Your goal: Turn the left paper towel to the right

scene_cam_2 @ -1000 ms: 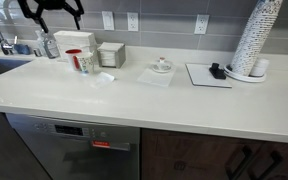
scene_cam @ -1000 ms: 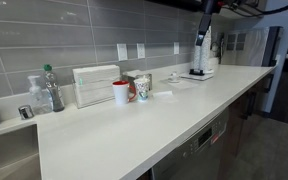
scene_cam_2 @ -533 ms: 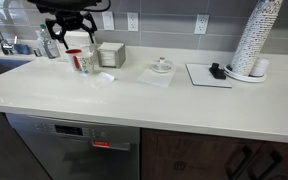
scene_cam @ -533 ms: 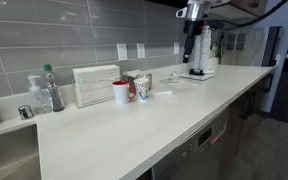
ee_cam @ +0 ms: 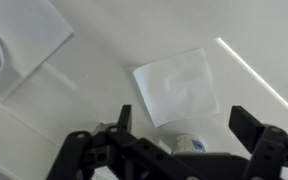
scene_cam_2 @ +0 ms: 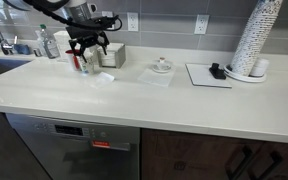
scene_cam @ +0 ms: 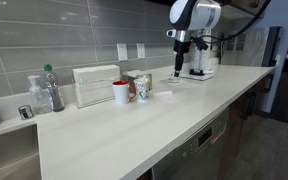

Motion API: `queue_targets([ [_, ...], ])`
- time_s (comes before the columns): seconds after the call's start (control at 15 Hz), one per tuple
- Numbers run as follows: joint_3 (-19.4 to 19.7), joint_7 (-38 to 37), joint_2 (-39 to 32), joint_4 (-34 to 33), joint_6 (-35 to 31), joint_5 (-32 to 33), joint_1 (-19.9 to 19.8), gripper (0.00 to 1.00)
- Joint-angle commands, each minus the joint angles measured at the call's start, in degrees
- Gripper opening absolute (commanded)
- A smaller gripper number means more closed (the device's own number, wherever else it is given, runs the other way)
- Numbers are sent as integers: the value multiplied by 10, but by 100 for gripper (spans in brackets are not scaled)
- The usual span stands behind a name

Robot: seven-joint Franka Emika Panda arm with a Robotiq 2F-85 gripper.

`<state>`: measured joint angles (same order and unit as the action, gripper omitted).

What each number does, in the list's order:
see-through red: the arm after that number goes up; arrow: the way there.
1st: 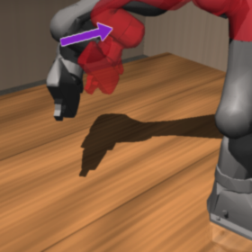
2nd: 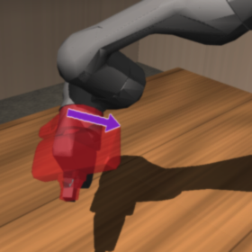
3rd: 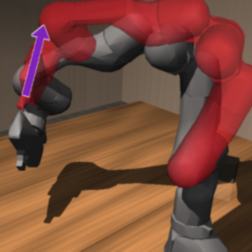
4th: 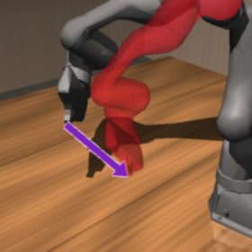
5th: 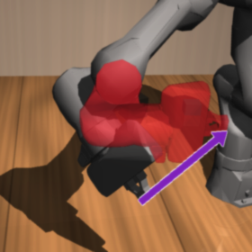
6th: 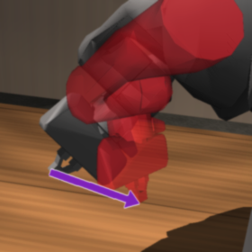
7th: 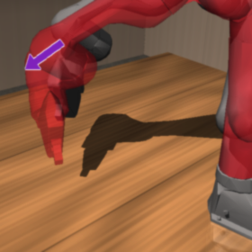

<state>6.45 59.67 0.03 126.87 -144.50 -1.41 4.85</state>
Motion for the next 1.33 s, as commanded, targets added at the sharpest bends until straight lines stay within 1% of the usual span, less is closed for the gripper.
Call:
queue_targets([
  [0.0, -25, 8, -14, -4, -19, 2, -26, 100],
  [0.13, -30, 19, -33, -12, -39, 4, -33, 100],
  [0.53, -32, 22, -38, -21, -40, 4, -35, 100],
  [0.8, -56, 70, -81, -47, -60, -46, -46, 100],
  [1.13, -90, 122, -140, -94, -50, -101, -71, 100],
  [1.27, -97, 124, -167, -113, -48, -100, -80, 100],
])
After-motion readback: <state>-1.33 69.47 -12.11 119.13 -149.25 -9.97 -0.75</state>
